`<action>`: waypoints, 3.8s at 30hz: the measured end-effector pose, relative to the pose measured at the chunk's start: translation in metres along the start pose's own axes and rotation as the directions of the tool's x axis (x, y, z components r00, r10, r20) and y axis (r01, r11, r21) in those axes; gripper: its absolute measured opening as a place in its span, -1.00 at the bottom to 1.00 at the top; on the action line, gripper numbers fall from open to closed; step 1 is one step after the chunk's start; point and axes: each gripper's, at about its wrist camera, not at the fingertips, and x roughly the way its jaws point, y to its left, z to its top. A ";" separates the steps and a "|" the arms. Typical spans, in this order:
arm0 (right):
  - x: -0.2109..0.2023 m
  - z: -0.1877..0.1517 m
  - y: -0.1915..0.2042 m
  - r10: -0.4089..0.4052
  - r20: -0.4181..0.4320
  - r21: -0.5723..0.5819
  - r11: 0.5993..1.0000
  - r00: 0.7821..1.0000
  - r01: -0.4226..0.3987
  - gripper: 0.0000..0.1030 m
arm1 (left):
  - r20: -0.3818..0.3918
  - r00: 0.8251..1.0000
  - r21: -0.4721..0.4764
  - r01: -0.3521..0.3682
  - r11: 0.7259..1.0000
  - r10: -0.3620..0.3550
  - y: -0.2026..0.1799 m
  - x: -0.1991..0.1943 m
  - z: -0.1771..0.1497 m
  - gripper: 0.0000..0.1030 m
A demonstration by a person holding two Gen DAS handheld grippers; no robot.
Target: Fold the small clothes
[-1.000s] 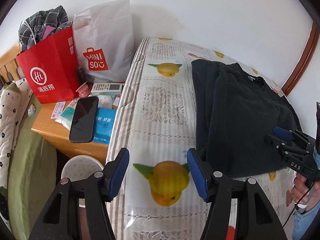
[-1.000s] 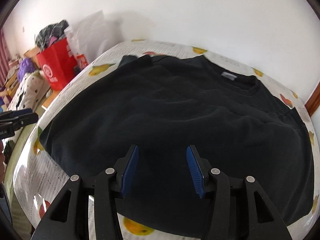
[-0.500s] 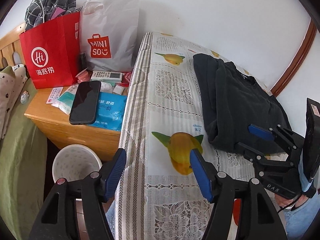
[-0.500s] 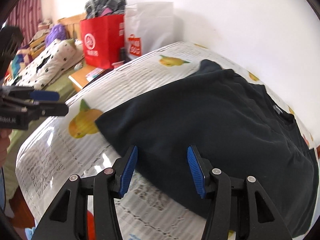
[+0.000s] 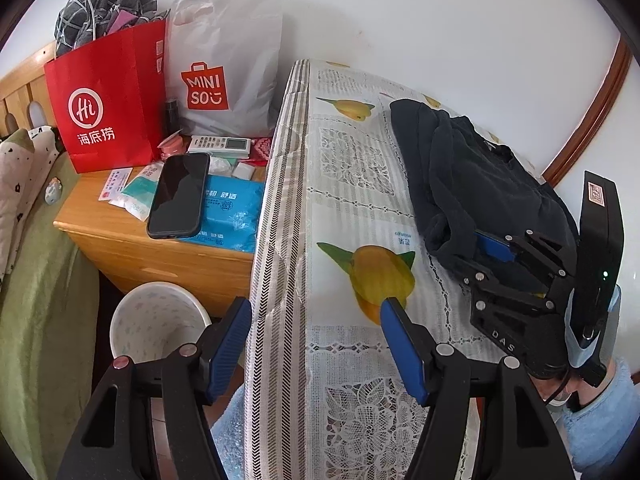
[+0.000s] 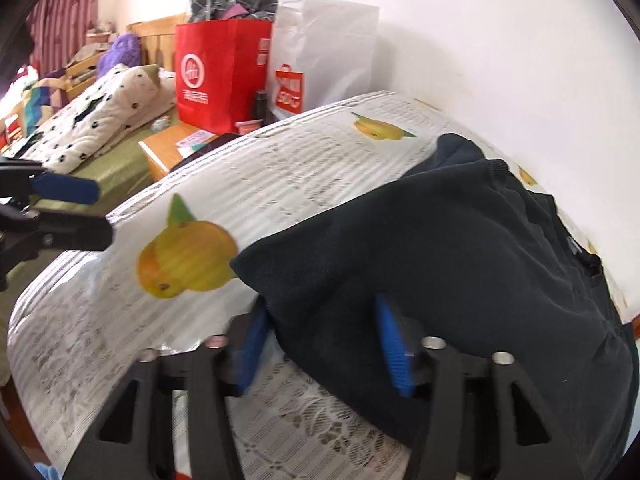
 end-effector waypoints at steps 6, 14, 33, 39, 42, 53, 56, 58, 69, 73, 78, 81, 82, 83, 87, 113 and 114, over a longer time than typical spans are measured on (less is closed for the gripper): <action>-0.037 0.018 -0.029 0.010 0.077 0.108 0.994 0.997 -0.018 -0.68 | 0.001 1.000 0.027 0.015 1.000 -0.015 -0.021 -0.001 0.008 0.25; -0.127 -0.004 -0.167 -0.068 0.293 0.497 0.863 0.954 -0.092 -0.70 | -0.030 0.999 0.095 0.045 0.994 -0.042 -0.068 0.010 0.019 0.25; -0.093 -0.181 -0.303 -0.080 0.092 0.809 0.587 0.993 -0.028 -0.52 | -0.186 0.962 0.311 0.251 0.917 -0.200 -0.246 0.067 0.008 0.25; -0.100 -0.177 -0.317 -0.062 0.122 0.765 0.642 0.991 -0.054 -0.30 | -0.226 0.947 0.379 0.300 0.876 -0.226 -0.297 0.076 -0.007 0.25; -0.092 -0.176 -0.325 -0.003 0.134 0.758 0.645 0.991 -0.101 -0.18 | -0.216 0.954 0.395 0.280 0.875 -0.208 -0.311 0.081 -0.010 0.25; -0.054 -0.166 -0.329 0.051 0.056 0.702 0.708 0.997 -0.075 -0.20 | -0.220 0.953 0.418 0.287 0.862 -0.210 -0.350 0.088 -0.016 0.25; -0.052 -0.163 -0.326 0.038 0.049 0.684 0.727 0.998 -0.061 -0.25 | -0.210 0.951 0.356 0.289 0.889 -0.225 -0.349 0.101 -0.013 -0.03; -0.052 -0.161 -0.323 0.025 0.045 0.667 0.744 0.999 -0.049 -0.27 | -0.208 0.948 0.316 0.300 0.900 -0.242 -0.345 0.106 -0.012 -0.13; -0.025 -0.123 -0.301 0.090 0.052 0.623 0.776 0.995 -0.103 -0.36 | -0.139 0.958 0.233 0.276 0.932 -0.249 -0.283 0.090 -0.002 -0.46; -0.011 -0.101 -0.282 0.118 0.059 0.592 0.796 0.991 -0.130 -0.36 | -0.111 0.970 0.196 0.233 0.952 -0.215 -0.251 0.081 0.003 -0.48; -0.004 -0.089 -0.266 0.139 0.073 0.571 0.806 0.988 -0.156 -0.31 | -0.107 0.970 0.157 0.232 0.960 -0.217 -0.231 0.074 0.005 -0.44; -0.007 -0.094 -0.268 0.140 0.078 0.573 0.804 0.987 -0.159 -0.30 | -0.116 0.967 0.181 0.246 0.952 -0.228 -0.243 0.071 -0.001 -0.15; -0.007 -0.096 -0.271 0.150 0.080 0.579 0.798 0.985 -0.169 -0.30 | -0.121 0.964 0.185 0.258 0.948 -0.238 -0.252 0.069 -0.005 0.05; -0.009 -0.098 -0.272 0.159 0.081 0.583 0.793 0.984 -0.177 -0.30 | -0.118 0.964 0.189 0.259 0.947 -0.240 -0.255 0.073 -0.002 0.08; -0.011 -0.099 -0.274 0.182 0.084 0.599 0.776 0.980 -0.196 -0.30 | -0.050 0.990 0.249 0.138 0.959 -0.130 -0.271 0.080 -0.004 0.08; -0.083 -0.215 -0.326 0.075 0.205 0.787 0.580 0.976 -0.210 -0.37 | -0.011 1.000 0.310 0.017 0.950 -0.014 -0.283 0.086 -0.005 0.28; -0.081 -0.212 -0.327 0.080 0.215 0.788 0.574 0.973 -0.221 -0.34 | -0.011 1.000 0.311 0.020 0.950 -0.018 -0.282 0.086 -0.004 0.27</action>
